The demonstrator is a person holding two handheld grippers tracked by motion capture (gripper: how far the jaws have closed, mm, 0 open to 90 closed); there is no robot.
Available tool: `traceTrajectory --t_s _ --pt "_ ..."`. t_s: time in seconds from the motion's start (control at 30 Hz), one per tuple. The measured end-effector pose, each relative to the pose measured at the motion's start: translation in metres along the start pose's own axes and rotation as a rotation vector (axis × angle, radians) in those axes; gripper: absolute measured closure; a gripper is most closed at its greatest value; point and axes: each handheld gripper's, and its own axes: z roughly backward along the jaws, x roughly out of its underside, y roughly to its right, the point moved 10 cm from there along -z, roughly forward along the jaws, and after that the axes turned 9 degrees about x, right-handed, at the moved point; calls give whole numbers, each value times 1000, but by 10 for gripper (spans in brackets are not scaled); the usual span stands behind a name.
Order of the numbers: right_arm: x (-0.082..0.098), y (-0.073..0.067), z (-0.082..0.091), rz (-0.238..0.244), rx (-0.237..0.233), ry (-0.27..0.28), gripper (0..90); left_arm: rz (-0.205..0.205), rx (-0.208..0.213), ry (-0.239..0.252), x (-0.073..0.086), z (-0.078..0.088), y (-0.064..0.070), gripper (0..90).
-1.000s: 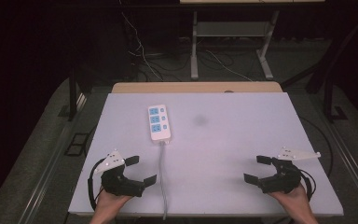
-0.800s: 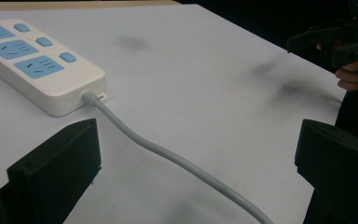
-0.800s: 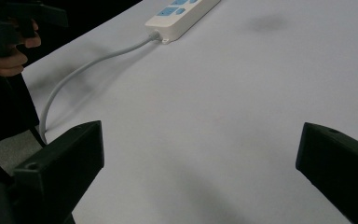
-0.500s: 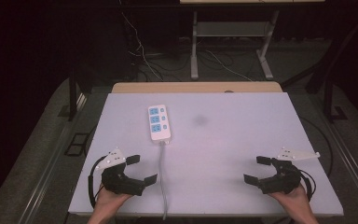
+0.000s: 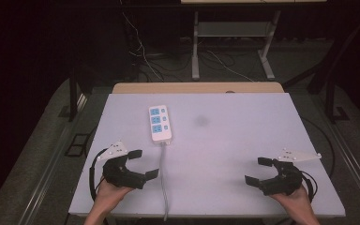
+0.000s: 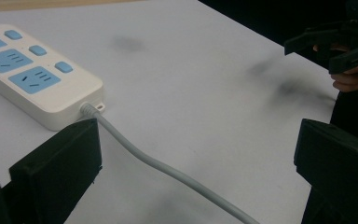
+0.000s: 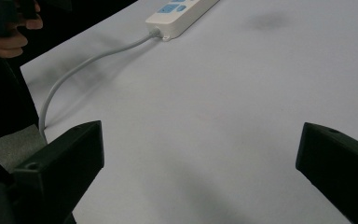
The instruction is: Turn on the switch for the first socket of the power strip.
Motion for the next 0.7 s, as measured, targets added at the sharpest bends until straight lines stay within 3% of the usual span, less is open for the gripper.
traceTrajectory --t_s 0.7 --pt "0 0 1 -2 -2 3 5 0 20 -49 -24 -7 -11 0"
